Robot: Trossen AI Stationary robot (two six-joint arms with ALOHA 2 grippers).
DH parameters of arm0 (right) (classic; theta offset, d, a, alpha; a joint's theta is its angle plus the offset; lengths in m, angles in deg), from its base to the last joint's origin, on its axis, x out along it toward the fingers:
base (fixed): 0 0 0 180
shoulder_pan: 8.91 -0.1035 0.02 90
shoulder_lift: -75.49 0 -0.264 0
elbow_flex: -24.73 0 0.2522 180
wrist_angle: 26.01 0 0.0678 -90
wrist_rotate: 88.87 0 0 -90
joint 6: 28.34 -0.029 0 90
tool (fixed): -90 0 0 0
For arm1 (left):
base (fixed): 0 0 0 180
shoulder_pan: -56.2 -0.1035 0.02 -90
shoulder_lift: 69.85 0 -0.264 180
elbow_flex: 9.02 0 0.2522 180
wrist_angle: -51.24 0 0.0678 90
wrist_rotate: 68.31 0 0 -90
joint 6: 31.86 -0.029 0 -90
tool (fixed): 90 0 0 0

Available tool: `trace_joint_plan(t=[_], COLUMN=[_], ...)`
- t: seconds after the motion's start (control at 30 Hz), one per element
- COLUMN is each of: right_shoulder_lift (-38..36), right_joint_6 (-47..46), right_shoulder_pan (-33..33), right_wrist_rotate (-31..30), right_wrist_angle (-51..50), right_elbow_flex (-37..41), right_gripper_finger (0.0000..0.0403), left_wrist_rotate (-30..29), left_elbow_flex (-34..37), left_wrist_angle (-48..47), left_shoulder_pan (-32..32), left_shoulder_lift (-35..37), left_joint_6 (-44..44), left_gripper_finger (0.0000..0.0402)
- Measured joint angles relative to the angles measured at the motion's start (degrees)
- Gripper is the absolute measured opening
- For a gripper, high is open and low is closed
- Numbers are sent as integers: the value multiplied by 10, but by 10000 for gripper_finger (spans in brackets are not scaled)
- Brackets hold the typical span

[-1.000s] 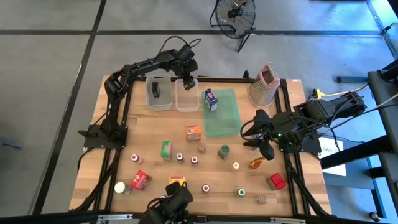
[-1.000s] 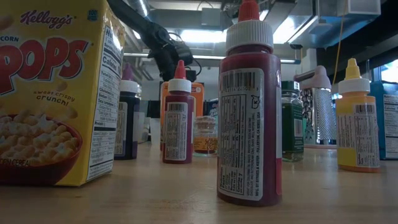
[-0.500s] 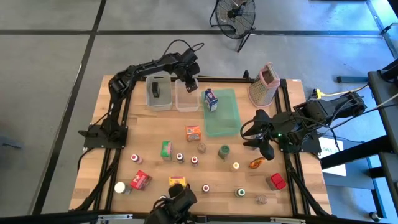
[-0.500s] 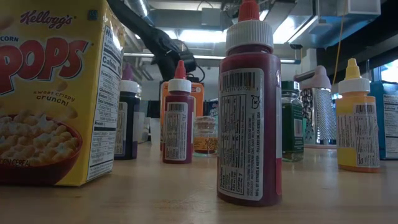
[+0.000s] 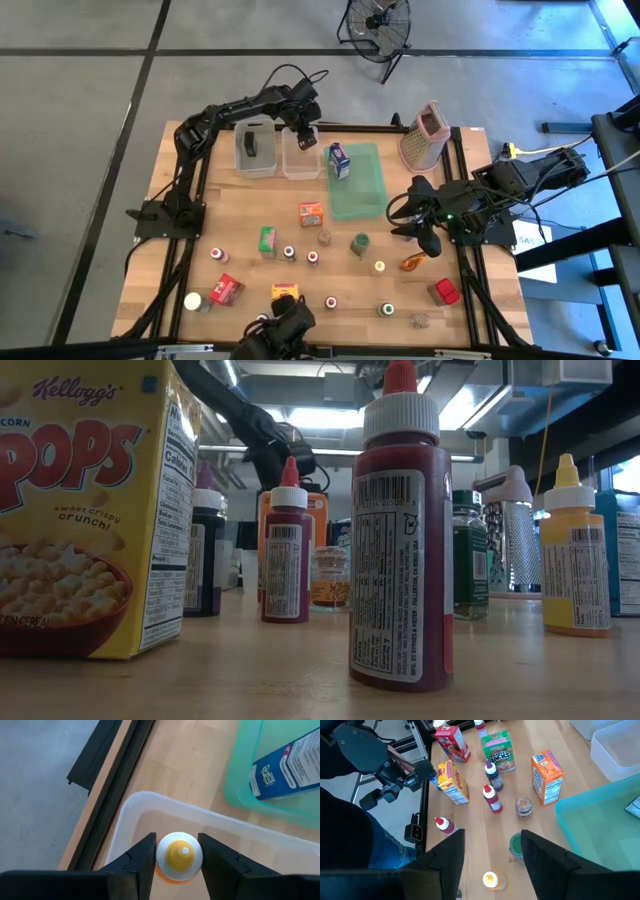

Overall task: Pick & Place Kitchen Items
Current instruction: Put the top yellow food coloring bottle into the transparent bin

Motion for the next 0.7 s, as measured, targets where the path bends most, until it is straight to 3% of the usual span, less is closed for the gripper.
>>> trace_joint_plan(t=[0.2, 0.7], right_shoulder_lift=[0, 0], right_joint_6=[2, -2], right_shoulder_pan=[0, 0], right_wrist_rotate=[1, 1], right_wrist_angle=[0, 0], right_elbow_flex=[0, 0], right_gripper_finger=[195, 195], left_wrist_rotate=[34, 32], left_elbow_flex=[0, 0], left_wrist_angle=[3, 2], left_shoulder_pan=[-3, -14], left_shoulder_lift=[1, 2], left_joint_6=[-5, 9], left_gripper_finger=[139, 153])
